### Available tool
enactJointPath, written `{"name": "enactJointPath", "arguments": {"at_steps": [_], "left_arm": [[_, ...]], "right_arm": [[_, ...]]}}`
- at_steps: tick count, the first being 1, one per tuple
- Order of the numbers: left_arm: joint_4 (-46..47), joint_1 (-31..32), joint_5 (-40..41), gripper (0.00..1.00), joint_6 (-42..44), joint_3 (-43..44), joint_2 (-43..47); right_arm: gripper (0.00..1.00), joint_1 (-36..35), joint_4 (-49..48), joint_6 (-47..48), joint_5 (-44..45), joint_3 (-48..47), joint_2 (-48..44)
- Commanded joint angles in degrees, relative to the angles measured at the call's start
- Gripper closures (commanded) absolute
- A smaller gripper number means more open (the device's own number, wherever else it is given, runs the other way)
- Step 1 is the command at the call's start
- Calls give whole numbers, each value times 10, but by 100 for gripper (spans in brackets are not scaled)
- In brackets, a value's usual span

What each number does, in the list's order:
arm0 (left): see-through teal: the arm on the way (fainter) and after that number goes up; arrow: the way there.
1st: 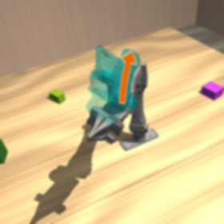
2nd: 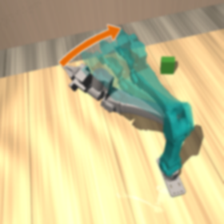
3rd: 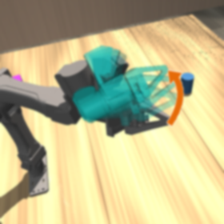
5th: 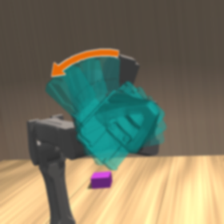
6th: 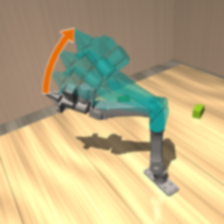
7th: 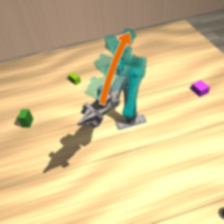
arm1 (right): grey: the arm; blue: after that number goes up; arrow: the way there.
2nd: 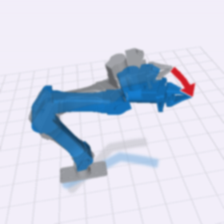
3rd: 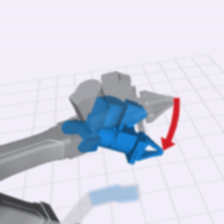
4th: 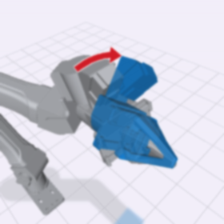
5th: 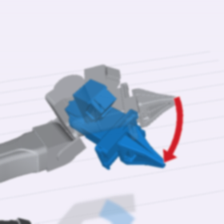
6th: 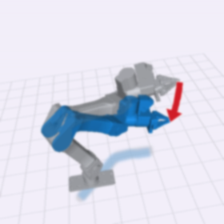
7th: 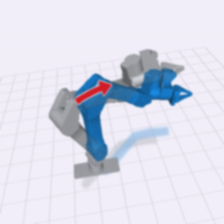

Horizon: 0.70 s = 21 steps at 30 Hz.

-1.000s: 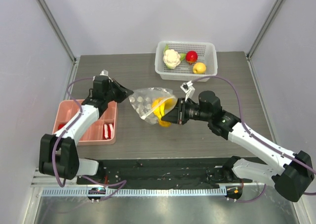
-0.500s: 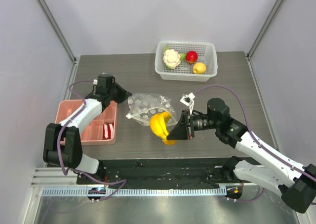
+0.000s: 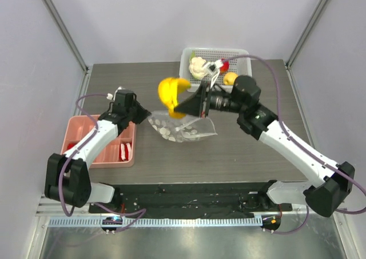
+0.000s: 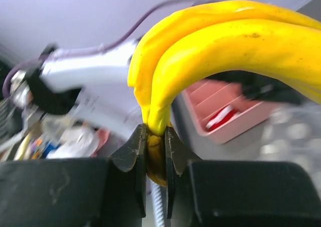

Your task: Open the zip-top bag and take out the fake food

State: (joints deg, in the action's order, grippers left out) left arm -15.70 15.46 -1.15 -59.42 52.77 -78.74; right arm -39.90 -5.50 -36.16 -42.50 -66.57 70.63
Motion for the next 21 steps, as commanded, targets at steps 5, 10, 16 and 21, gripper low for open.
{"name": "enactJointPath", "arguments": {"at_steps": [5,10,16,21], "left_arm": [[-1,-2,34,100,30,-34,43],[30,-11,-13,100,27,-43,40],[26,-21,-35,100,47,-34,38],[37,-20,-81,100,55,-29,9]], "right_arm": [[99,140,50,-17,159,-123,77],[99,164,198,51,276,-239,205],[99,206,264,29,357,-330,340],[99,206,301,12,362,-410,426]]}}
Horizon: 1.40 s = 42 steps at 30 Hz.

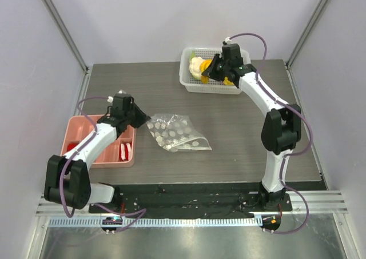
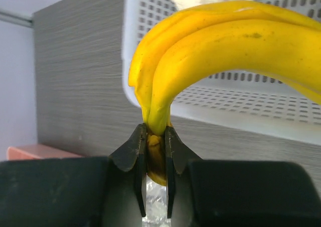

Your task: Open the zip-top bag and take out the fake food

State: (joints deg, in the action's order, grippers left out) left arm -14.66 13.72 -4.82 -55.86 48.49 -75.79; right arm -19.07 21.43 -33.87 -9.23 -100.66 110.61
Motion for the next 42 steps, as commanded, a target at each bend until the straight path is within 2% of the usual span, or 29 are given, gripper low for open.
{"name": "enactJointPath", "arguments": {"at_steps": [1,5,9,12,13,14,15,16,17,18,20,22,23,28,35,38,39,40,42], "left_arm": [[30,-3,-55,100,20,15,-29],[49,-1,-69,100,27,16,-30],[48,17,-48,100,45,27,-20],[37,29,-29,100,56,45,-23],[26,34,-28,100,62,55,-23],[24,36,-31,95,64,58,-25],[23,36,-36,90,65,60,-26],[19,37,-41,83,73,67,-28],[13,36,-43,65,77,71,-27],[3,36,-35,54,79,75,-23],[-12,37,-23,32,93,84,-10],[-22,37,2,23,102,92,13],[-34,38,11,19,116,95,21],[-52,56,32,16,156,113,67],[-57,197,108,13,223,109,114],[-29,255,115,13,236,82,152],[-20,266,117,13,238,60,165],[1,291,118,7,243,49,182],[13,313,133,7,247,22,228]], "right_arm": [[99,-3,33,-11,33,-74,35],[99,-2,34,-4,44,-102,75],[97,-3,39,-2,33,-138,103],[80,-3,41,-4,8,-154,120],[72,-2,41,-5,4,-158,122],[67,-3,43,-3,1,-161,124],[50,-2,47,-2,-1,-164,123],[44,-3,48,3,-6,-165,121],[38,-4,49,6,-10,-166,119],[29,-4,53,10,-16,-165,116],[22,-5,57,26,-9,-158,98],[19,-8,63,36,7,-150,71],[18,-9,63,43,11,-134,59],[18,-18,56,52,22,-67,-9],[16,-56,19,71,60,135,-165],[10,-71,-6,68,83,237,-252],[2,-76,-19,68,88,265,-307],[0,-78,-26,69,90,294,-335],[0,-84,-42,67,129,377,-397]]}}
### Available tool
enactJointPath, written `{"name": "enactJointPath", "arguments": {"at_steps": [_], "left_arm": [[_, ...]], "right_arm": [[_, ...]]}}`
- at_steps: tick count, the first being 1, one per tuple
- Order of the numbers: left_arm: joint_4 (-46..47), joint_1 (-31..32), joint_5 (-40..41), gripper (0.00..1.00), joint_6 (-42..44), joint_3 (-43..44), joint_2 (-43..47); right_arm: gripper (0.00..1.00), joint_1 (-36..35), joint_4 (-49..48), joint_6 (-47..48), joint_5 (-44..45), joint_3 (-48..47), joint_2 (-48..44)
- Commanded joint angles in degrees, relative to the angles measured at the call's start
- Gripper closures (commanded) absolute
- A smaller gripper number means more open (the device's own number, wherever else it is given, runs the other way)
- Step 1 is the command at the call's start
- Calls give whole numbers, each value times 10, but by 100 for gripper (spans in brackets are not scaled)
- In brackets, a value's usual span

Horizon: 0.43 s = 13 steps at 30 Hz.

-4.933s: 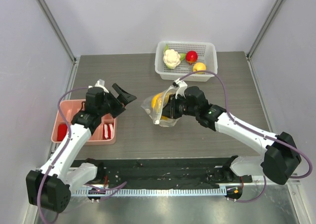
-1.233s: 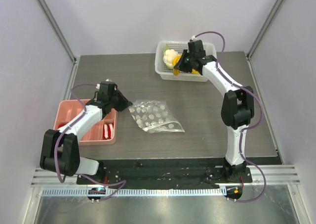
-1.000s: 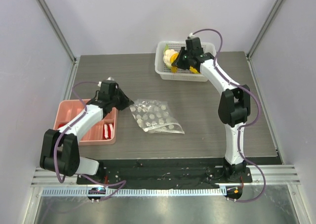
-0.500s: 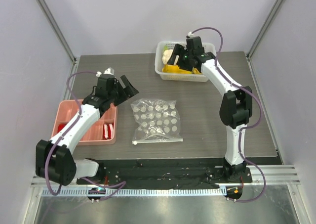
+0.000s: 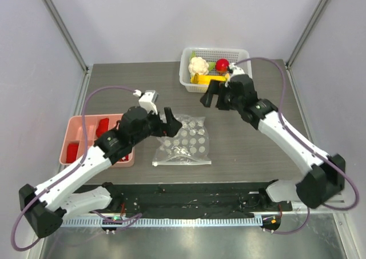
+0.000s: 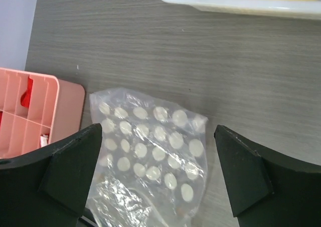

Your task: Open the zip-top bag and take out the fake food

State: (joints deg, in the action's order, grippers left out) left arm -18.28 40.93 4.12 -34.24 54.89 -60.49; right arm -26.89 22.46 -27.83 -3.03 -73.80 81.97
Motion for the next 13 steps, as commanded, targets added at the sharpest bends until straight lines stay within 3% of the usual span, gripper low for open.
{"name": "enactJointPath", "arguments": {"at_steps": [1,7,13], "left_arm": [[58,54,46,7,33,-51,91],[83,64,17,1,13,-125,216],[97,64,-35,0,-33,-154,304]], "right_arm": [[0,-5,-54,2,72,135,-169],[0,-6,-30,-48,111,300,-383],[0,-6,-18,-75,87,328,-475]]}}
